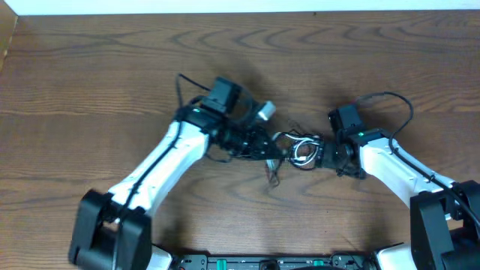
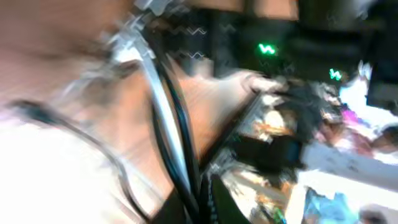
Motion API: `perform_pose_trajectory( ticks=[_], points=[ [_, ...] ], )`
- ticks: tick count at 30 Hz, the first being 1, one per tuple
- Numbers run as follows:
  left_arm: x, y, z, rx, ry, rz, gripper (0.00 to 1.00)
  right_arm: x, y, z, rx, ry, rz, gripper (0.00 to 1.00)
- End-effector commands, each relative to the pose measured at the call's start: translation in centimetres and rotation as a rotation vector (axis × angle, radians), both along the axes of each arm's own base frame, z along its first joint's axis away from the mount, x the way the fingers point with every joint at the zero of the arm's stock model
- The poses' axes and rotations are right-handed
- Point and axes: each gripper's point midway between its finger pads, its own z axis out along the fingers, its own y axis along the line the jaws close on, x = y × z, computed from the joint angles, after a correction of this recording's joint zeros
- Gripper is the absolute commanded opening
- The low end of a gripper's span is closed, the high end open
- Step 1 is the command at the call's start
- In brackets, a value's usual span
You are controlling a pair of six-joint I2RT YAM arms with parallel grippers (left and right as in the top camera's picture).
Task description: Untangle cables
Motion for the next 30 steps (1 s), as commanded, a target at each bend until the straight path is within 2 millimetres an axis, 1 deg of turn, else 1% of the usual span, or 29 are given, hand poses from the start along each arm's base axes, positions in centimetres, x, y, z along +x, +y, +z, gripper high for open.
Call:
perform_pose_trajectory(
  ticks=[1,3,6,11,14,15,16,18,20,22,24,30],
  points=[
    [2.7,5.8,-2.1,0.288,-0.133,0.142,0.08,-2.9,-4.2,-2.6,-0.213,0.091,-0.089,0.79],
    [2.8,7.8,-2.7,0.367,-0.121,0.185,0.07,-2.9,-4.2,-2.6,-0.212,0.090,-0.100,0.77],
    [2.9,9.7,-3.6,0.454,-0.105,0.218,0.07,-2.9,-4.2,-2.6,-0.209,0.087,-0.130,0.77],
    [3.0,11.0,-4.6,0.539,-0.113,0.236,0.08,-2.9,-4.1,-2.6,-0.204,0.086,-0.133,0.79],
    [3.2,12.6,-5.3,0.636,-0.135,0.256,0.08,-3.1,-4.2,-2.6,-0.208,0.096,-0.132,0.79],
    [3.5,14.4,-5.8,0.738,-0.156,0.275,0.08,-3.3,-4.3,-2.5,-0.215,0.102,-0.132,0.78],
    [3.6,15.6,-6.1,0.807,-0.168,0.291,0.07,-3.4,-4.3,-2.5,-0.217,0.105,-0.132,0.78],
    [4.0,18.6,-6.3,0.973,-0.176,0.384,0.08,-3.5,-4.5,-2.5,-0.226,0.109,-0.131,0.78],
    [4.3,21.5,-6.0,1.128,-0.187,0.499,0.08,-3.6,-4.7,-2.5,-0.235,0.111,-0.131,0.78],
    [4.5,23.5,-5.5,1.230,-0.205,0.578,0.08,-3.7,-4.8,-2.4,-0.243,0.114,-0.131,0.78],
    [4.7,24.5,-5.1,1.281,-0.221,0.629,0.08,-3.7,-4.8,-2.4,-0.244,0.117,-0.131,0.78],
    [5.1,25.9,-4.5,1.340,-0.233,0.758,0.08,-4.0,-5.0,-2.4,-0.253,0.126,-0.130,0.78]
  ],
)
